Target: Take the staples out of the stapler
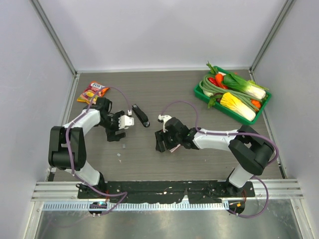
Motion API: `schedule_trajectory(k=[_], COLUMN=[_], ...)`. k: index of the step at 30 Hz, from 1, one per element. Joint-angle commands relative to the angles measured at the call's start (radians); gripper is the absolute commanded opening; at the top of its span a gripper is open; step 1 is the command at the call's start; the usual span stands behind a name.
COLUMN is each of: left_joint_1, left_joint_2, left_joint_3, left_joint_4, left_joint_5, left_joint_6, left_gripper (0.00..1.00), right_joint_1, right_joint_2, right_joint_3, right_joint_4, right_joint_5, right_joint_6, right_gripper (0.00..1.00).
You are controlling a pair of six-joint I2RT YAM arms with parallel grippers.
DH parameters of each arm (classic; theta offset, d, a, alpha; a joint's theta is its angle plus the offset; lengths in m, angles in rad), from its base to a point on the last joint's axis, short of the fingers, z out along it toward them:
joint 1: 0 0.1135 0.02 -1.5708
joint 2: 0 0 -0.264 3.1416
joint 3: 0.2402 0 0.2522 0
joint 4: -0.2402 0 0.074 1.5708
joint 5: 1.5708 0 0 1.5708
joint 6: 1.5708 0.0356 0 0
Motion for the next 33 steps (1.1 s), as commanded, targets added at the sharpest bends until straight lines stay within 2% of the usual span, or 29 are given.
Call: schedule_trajectory(k=[1, 7, 13, 23, 28, 33], left_joint_1=[0.005, 0.007, 0.005, 0.002, -0.03, -0.056], left_joint_2=[-0.009, 0.035, 0.075, 0.077, 0.113, 0.138], left_joint_3=[0.027, 0.046, 0.082, 0.07, 0.098, 0.111], left_joint_4=[-0.031, 0.074, 0.098, 0.078, 0.034, 0.046], left_joint_5=[-0.006, -0.01, -0.026, -0.059, -0.071, -0.091], left_joint_6=[0.092, 0.067, 0.075, 0.15, 0.162, 0.18], left_gripper=[0.93, 0.91, 0.89, 0.86, 0.81, 0.81], right_joint_1=[0.006, 0.004, 0.004, 0.004, 0.004, 0.004], right_joint_2=[-0.056, -0.079, -0.093, -0.082, -0.089, -0.104], right_joint_3=[0.012, 0.001, -0.006, 0.008, 0.005, -0.009], right_joint_4=[0.013, 0.013, 0.013, 0.013, 0.013, 0.013], right_joint_5=[0.011, 0.011, -0.004, -0.021, -0.022, -0.021], right_joint_6=[-0.007, -0.012, -0.012, -0.015, -0.009, -0.01], right_gripper=[0.68, 0.67, 0.67, 0.66, 0.65, 0.65])
